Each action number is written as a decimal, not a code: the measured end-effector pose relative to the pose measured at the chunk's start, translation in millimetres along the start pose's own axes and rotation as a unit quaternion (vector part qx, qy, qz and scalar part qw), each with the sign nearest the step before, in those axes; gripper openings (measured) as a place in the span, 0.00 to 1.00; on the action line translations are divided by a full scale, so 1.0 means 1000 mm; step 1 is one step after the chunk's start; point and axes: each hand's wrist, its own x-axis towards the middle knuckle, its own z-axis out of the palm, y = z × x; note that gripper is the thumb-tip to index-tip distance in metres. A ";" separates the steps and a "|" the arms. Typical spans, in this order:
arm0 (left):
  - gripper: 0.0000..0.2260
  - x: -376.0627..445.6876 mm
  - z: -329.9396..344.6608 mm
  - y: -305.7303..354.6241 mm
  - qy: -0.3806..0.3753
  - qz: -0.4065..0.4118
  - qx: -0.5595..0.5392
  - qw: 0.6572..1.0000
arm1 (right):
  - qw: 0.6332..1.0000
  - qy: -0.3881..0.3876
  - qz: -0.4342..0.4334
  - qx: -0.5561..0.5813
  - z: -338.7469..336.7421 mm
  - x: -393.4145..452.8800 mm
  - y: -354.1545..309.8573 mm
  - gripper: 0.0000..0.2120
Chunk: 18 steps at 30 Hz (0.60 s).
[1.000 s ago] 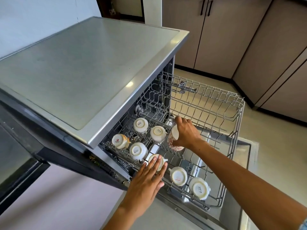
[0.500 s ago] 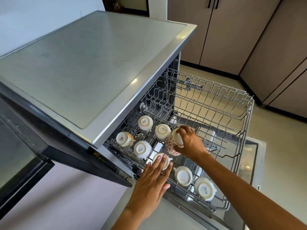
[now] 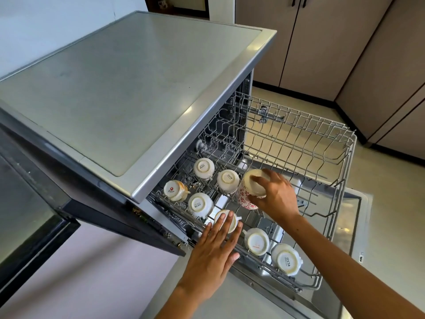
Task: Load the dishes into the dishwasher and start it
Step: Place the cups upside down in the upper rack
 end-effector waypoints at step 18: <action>0.26 0.000 0.001 0.001 0.001 0.004 0.016 1.000 | 0.999 -0.028 0.042 0.001 0.026 -0.016 0.008 0.32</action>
